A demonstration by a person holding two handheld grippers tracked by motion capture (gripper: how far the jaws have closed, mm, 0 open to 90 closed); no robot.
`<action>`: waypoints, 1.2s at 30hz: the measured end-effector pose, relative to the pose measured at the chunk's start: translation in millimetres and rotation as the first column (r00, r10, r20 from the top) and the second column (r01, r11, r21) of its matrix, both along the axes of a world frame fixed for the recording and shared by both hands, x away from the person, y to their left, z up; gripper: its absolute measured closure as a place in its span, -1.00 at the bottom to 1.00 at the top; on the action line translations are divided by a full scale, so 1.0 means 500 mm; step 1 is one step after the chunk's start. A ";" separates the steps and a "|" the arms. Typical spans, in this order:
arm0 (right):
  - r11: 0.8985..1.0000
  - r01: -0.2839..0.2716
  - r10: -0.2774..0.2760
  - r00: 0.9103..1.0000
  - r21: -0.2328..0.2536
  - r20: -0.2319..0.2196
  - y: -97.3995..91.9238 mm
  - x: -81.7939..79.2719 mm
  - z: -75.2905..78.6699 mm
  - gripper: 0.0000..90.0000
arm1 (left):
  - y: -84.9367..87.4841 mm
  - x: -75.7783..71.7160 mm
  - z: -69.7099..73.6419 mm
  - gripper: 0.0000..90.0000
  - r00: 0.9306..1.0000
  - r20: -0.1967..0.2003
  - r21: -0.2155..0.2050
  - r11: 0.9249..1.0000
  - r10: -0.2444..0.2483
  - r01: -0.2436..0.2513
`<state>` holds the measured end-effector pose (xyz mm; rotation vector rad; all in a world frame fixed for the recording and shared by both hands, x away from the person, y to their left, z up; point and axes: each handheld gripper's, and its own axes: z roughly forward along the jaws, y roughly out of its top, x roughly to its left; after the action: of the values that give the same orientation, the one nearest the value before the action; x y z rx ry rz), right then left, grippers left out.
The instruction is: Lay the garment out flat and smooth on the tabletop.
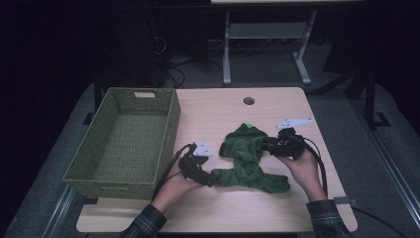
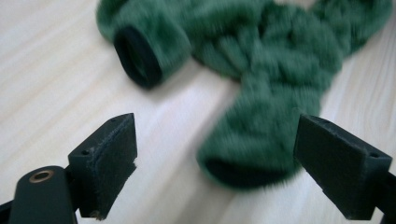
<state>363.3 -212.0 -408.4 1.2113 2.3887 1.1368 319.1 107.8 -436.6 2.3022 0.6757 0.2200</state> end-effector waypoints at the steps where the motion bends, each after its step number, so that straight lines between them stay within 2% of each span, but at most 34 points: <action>1: 1.000 -0.003 0.003 1.000 0.006 -0.001 0.003 -0.005 0.001 0.30 | 0.006 -0.006 -0.006 -0.71 1.000 -0.001 -0.003 1.000 0.010 -0.010; 3: 1.000 -0.013 0.013 1.000 0.020 0.011 0.010 -0.015 0.003 0.31 | 0.016 -0.020 -0.015 -0.71 1.000 0.000 -0.016 1.000 0.019 -0.019; 6: 0.999 -0.034 0.034 0.999 0.009 0.015 0.026 -0.031 0.004 0.31 | 0.021 -0.042 -0.020 -0.71 1.000 0.007 -0.018 1.000 0.023 -0.023; 9: 0.999 -0.054 0.054 0.998 0.004 0.019 0.039 -0.042 0.006 0.30 | 0.019 -0.063 -0.033 -0.71 1.000 0.001 -0.005 1.000 0.020 -0.020; 12: 0.997 -0.071 0.071 0.997 0.012 0.024 0.053 -0.055 0.010 0.31 | 0.015 -0.082 -0.045 -0.72 1.000 -0.003 0.025 1.000 0.001 -0.001; 16: 0.994 -0.109 0.109 0.994 0.022 0.020 0.078 -0.072 0.011 0.31 | 0.020 -0.091 -0.052 -0.72 1.000 0.002 0.026 1.000 0.011 -0.011; 20: 0.989 -0.143 0.143 0.990 0.025 0.015 0.102 -0.089 0.007 0.32 | 0.024 -0.096 -0.065 -0.72 1.000 -0.006 0.045 0.999 0.001 -0.001; 21: 0.988 -0.152 0.152 0.988 0.024 0.013 0.110 -0.093 0.006 0.33 | 0.024 -0.101 -0.067 -0.72 1.000 0.011 0.049 0.999 -0.005 0.005; 23: 0.983 -0.181 0.181 0.983 0.018 0.010 0.127 -0.099 0.003 0.36 | 0.025 -0.106 -0.070 -0.72 1.000 0.021 0.040 0.999 -0.009 0.008; 26: 0.977 -0.213 0.213 0.977 0.017 0.010 0.151 -0.104 0.001 0.40 | 0.036 -0.113 -0.082 -0.72 0.998 0.056 -0.021 1.000 -0.013 0.014; 32: 0.954 -0.300 0.300 0.954 -0.004 0.009 0.214 -0.121 -0.007 0.53 | 0.040 -0.112 -0.082 -0.71 0.998 0.055 -0.028 0.999 -0.027 0.028; 36: 0.943 -0.334 0.334 0.943 -0.017 0.008 0.250 -0.128 -0.019 0.61 | 0.040 -0.112 -0.082 -0.71 0.998 0.052 -0.028 0.999 -0.029 0.031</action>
<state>299.5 -86.8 -417.7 0.8086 2.6583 1.2070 263.0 127.9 -477.6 2.2695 0.6138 0.2532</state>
